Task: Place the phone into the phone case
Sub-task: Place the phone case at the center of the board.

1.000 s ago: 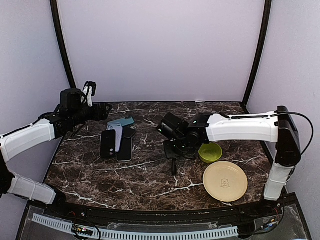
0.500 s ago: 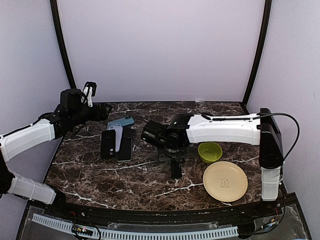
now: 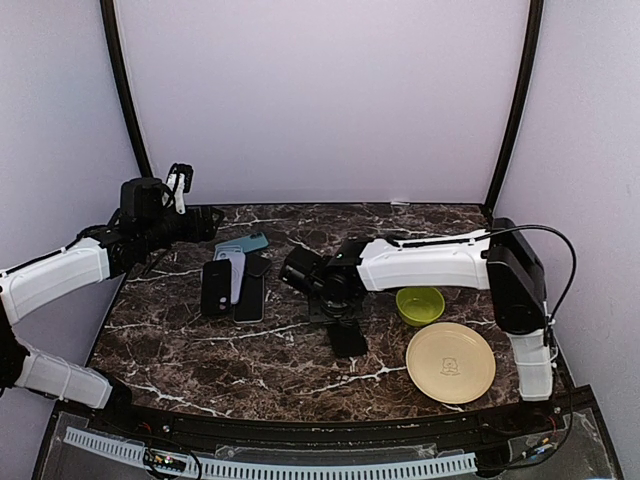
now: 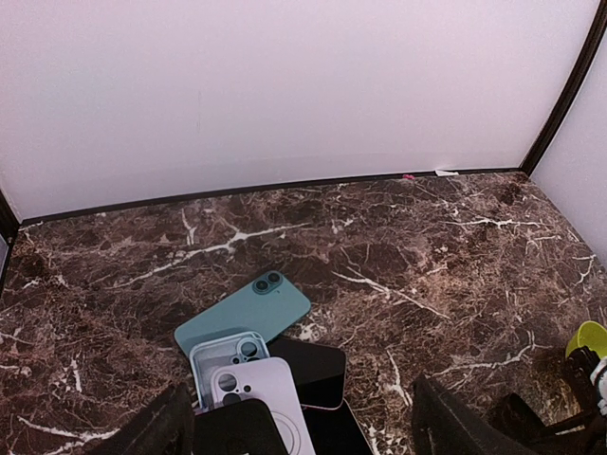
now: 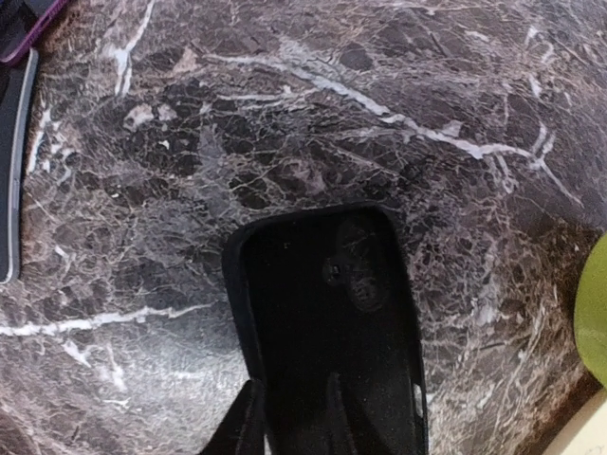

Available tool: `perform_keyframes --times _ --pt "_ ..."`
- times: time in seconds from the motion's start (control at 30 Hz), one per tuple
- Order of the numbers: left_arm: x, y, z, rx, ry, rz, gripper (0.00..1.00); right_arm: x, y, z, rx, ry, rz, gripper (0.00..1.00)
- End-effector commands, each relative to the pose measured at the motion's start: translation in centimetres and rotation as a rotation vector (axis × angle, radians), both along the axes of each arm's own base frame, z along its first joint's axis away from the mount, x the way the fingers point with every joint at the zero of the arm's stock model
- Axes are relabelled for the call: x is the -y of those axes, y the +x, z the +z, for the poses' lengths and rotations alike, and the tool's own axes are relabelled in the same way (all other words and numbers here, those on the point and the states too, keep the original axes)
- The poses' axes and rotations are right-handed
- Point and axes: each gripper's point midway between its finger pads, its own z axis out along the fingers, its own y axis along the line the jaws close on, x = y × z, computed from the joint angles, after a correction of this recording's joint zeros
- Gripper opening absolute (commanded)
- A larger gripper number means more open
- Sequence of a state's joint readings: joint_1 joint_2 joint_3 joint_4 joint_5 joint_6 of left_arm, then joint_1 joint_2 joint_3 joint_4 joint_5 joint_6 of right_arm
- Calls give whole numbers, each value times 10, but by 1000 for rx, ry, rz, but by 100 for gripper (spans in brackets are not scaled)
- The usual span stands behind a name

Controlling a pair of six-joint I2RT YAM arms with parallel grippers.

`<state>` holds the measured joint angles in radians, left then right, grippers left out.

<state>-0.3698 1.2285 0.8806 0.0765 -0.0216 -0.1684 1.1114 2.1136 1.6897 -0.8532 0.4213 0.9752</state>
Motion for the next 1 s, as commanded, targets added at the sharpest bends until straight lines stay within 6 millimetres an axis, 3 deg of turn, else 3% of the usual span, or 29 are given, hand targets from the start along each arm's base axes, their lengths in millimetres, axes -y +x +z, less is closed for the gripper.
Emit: perform_keyframes --times 0.0,0.07,0.17,0.3,0.4,0.5,0.57,0.7,0.97 --pt "0 -3 1 5 2 0 81 2 6 -12 -10 -2 -8 36" --pt "0 -3 -1 1 2 -3 81 1 7 -4 -1 13 -1 44" --pt "1 -2 -2 -4 3 -3 81 -2 12 16 28 28 49 48" --pt "1 -2 -4 -6 5 -2 81 20 28 35 58 5 111 47" --pt "1 -2 -4 -8 5 -3 81 43 37 19 -39 3 154 49" --pt "1 -1 -6 -12 6 -4 80 64 41 4 -109 -35 162 66" --pt "1 -1 -7 -14 8 -3 80 65 41 -2 -134 -27 192 70" --pt "3 -1 -9 -21 6 -9 80 60 37 -17 -185 -24 245 65" --pt "4 0 -13 -32 10 -13 79 47 30 -40 -249 16 277 46"
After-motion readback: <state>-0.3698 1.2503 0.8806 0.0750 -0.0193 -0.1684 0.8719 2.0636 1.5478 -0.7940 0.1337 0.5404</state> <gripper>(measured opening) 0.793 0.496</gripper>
